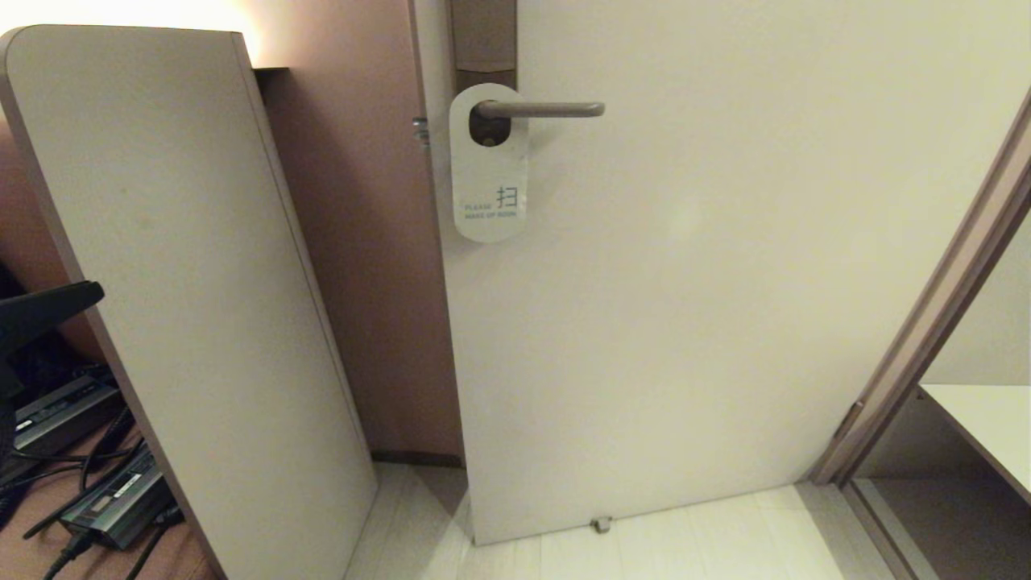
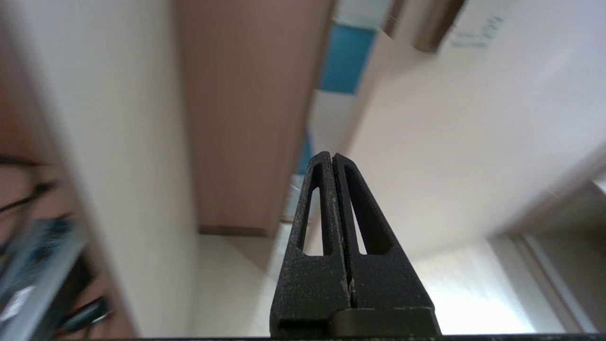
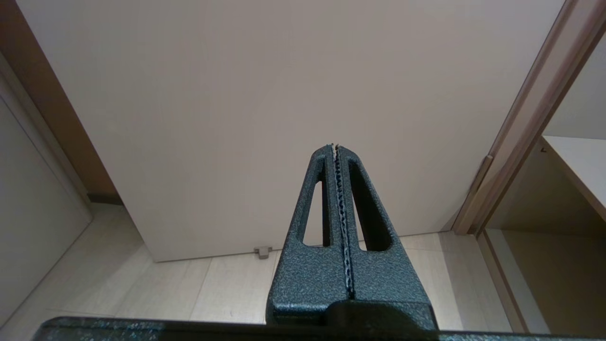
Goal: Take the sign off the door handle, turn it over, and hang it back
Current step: Take down the sign
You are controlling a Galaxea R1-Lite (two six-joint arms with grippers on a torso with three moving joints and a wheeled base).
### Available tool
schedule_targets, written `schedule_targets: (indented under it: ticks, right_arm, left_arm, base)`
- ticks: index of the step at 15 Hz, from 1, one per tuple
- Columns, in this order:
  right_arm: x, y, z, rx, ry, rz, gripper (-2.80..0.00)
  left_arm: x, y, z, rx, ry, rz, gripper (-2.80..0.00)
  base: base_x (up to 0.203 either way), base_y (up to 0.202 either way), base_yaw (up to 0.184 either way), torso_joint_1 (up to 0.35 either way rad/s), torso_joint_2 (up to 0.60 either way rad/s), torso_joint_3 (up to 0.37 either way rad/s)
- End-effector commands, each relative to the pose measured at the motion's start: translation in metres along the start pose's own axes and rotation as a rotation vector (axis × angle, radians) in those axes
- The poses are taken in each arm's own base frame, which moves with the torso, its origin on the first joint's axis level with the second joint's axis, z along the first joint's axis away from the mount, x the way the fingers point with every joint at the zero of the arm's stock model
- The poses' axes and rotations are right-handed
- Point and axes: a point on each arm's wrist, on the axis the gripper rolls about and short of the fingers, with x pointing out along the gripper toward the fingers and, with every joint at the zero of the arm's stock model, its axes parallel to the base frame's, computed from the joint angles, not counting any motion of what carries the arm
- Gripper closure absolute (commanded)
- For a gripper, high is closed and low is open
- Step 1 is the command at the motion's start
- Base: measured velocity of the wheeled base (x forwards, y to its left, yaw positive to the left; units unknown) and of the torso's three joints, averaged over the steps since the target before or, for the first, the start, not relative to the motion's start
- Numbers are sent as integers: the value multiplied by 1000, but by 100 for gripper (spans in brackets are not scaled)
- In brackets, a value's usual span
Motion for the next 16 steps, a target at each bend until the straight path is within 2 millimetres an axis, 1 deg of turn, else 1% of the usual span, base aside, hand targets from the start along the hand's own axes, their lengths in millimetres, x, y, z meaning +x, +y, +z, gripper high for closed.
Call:
schedule_targets:
  ticks: [1,5,7,9,12,14,16]
  right_arm:
    - [0,0,0,0,1,0,0]
    - [0,0,0,0,1,0,0]
    - [0,0,0,0,1,0,0]
    - [0,0,0,0,1,0,0]
    - [0,0,0,0,1,0,0]
    - [0,0,0,0,1,0,0]
    - [0,0,0,0,1,0,0]
  left_arm:
    - [27,9,-2,-23,79,-52,0]
    - [57,14,1,-24,83,-243,0]
    - [77,18,3,-20,94,-307,0]
    - [100,21,10,-3,76,-378,0]
    - [129,26,16,25,63,-573,0]
    - [147,29,25,44,55,-667,0]
    - [161,32,27,48,72,-771,0]
  base:
    - [0,0,0,0,0,0]
    - [0,0,0,0,0,0]
    - [0,0,0,0,0,0]
    - [0,0,0,0,0,0]
    - [0,0,0,0,0,0]
    - [0,0,0,0,0,0]
    - [0,0,0,0,0,0]
